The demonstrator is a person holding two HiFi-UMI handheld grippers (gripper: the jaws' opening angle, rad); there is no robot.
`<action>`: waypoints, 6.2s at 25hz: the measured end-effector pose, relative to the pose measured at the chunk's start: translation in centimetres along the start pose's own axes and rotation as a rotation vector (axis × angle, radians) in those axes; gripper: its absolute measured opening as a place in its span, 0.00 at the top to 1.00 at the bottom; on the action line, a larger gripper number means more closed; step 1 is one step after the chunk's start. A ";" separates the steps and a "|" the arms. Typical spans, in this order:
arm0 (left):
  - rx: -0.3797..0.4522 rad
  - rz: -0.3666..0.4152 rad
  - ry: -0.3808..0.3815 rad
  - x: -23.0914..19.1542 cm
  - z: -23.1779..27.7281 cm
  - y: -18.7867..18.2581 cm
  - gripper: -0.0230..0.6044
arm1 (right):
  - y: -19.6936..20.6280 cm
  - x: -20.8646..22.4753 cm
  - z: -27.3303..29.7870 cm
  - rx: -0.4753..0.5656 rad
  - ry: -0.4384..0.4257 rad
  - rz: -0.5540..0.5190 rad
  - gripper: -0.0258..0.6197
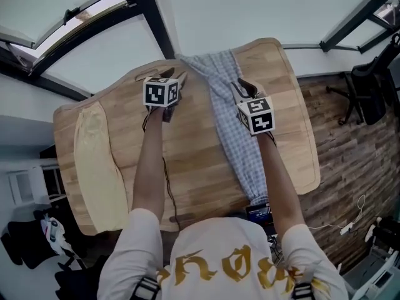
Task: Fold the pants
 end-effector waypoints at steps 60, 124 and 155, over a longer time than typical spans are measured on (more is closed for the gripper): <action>-0.122 0.420 0.071 -1.9 20.1 -8.1 0.85 | 12.8 11.4 7.1 -0.259 0.146 0.029 0.75; -0.022 -0.073 -0.051 43.2 -16.7 36.9 0.59 | 27.1 -3.4 -41.6 -0.083 -0.207 0.338 0.89; -0.121 -0.107 -0.102 45.2 -18.4 35.1 0.78 | 27.6 -12.2 -40.6 -0.006 -0.316 -0.221 0.45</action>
Point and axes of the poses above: the fingertips, and each gripper's own axes: z forward along the fingers, x to its right, y out of its underside, the point moved 5 cm from there along -z, backward along the fingers, and after that the axes turned 4 degrees about -z, right-handed, at the moved point
